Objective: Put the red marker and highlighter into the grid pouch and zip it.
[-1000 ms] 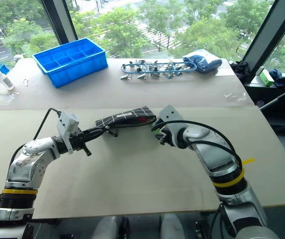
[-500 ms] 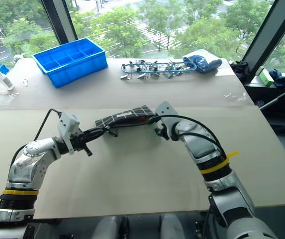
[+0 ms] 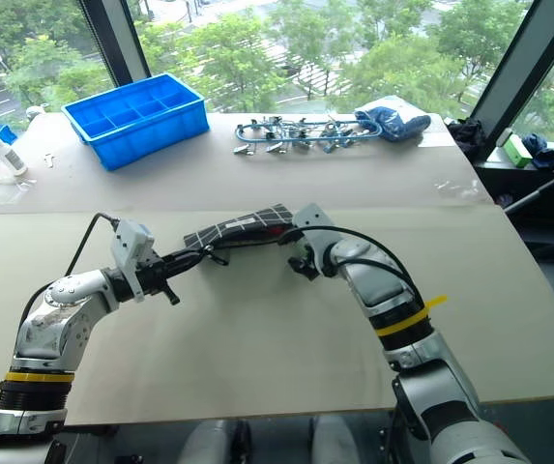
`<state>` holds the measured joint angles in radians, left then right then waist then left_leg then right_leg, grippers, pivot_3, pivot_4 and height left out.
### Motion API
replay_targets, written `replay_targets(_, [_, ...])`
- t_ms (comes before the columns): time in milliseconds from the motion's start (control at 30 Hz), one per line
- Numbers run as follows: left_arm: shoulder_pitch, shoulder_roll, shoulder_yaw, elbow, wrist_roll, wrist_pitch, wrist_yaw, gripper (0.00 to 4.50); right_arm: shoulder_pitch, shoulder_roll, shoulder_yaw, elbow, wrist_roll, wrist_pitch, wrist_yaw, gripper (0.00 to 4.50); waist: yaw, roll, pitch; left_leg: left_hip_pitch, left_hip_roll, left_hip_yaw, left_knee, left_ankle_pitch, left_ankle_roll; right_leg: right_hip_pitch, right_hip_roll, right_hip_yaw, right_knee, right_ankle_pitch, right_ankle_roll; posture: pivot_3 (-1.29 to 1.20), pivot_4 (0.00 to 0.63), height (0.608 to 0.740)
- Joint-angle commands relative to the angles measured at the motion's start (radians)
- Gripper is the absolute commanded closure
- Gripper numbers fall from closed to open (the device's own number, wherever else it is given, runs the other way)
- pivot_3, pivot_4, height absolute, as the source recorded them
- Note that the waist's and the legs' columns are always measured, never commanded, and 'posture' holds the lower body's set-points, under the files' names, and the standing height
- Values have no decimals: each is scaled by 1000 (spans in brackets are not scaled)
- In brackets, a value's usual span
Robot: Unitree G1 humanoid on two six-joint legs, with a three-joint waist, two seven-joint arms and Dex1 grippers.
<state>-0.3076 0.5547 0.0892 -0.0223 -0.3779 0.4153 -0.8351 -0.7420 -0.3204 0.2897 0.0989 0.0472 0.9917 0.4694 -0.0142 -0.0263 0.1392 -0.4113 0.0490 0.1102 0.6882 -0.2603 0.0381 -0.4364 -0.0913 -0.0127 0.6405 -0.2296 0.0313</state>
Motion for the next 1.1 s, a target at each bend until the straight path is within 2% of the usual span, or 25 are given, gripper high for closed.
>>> replay_targets(33, [-5, 8, 20, -34, -16, -8, 3, 4500, -2, 38, -104, 93, 40, 51, -29, 1028, 0, 0, 0, 1, 0, 0, 0, 0, 0, 1, 0, 0, 0, 0, 0, 0, 150, 740])
replay_targets(133, [-8, 10, 22, -35, -16, -8, 4, 4500, -8, 54, -184, 141, 64, 74, -46, 1856, -1, 0, 0, 4, 0, 0, 0, 0, 0, 3, 0, 0, 0, 0, 0, 0, 150, 740])
replay_targets(300, [-13, 11, 22, -35, -15, -9, 4, 4500, -2, 26, -211, 134, 57, 68, -60, 3487, 3, 0, 0, 6, 0, 0, 0, -1, 1, 6, -1, -1, -1, 0, 0, 0, 150, 740])
replay_targets(433, [-12, 11, 21, -38, -15, -7, 5, 4500, -12, -20, -223, 116, 55, 56, -58, 3501, 5, 0, 0, 6, 0, -1, 0, -1, 1, 7, -1, -1, -1, 0, 0, 0, 150, 740])
replay_targets(500, [-14, 11, 21, -36, -15, -7, 4, 4500, -34, -75, -243, 93, 42, -13, -58, 3501, 5, 0, 0, 6, -1, -1, 0, -1, 1, 7, -1, -1, -1, 0, 0, 0, 150, 740])
replay_targets(600, [-13, 12, 22, -36, -15, -7, 3, 4500, -61, -187, -255, 45, -10, -211, -60, 3501, 5, 1, 0, 3, -1, -1, 0, -1, 1, 4, -2, 0, -1, 0, 0, 0, 150, 740])
replay_targets(733, [-14, 12, 19, -32, -16, -7, 0, 4500, 5, -301, -198, -160, 13, -419, 124, 3501, -5, 1, 1, 0, -1, -1, -1, 0, 1, -1, 0, 1, -1, 0, 0, 0, 150, 740])
replay_targets(867, [-19, 12, 16, -25, -14, -8, -4, 4500, 128, -455, -78, -328, -62, -625, 297, 3501, -9, 1, 1, 3, 1, -1, -4, 0, 0, -1, 2, 2, -2, -1, -1, 0, 150, 740])
replay_targets(967, [-23, 10, 12, -23, -14, -7, -5, 4500, 148, -490, -5, -352, -164, -705, 304, 3501, -4, 0, 1, 2, 0, 0, -4, 0, 1, -1, 0, 3, -3, -1, -1, 0, 150, 740])
replay_targets(1100, [-26, 9, 9, -26, -14, -5, -6, 4500, 138, -468, 49, -337, -257, -731, 289, 3501, 0, 0, 1, 2, -1, 0, -2, -1, 1, 0, -1, 2, -2, 0, 0, 0, 150, 740])
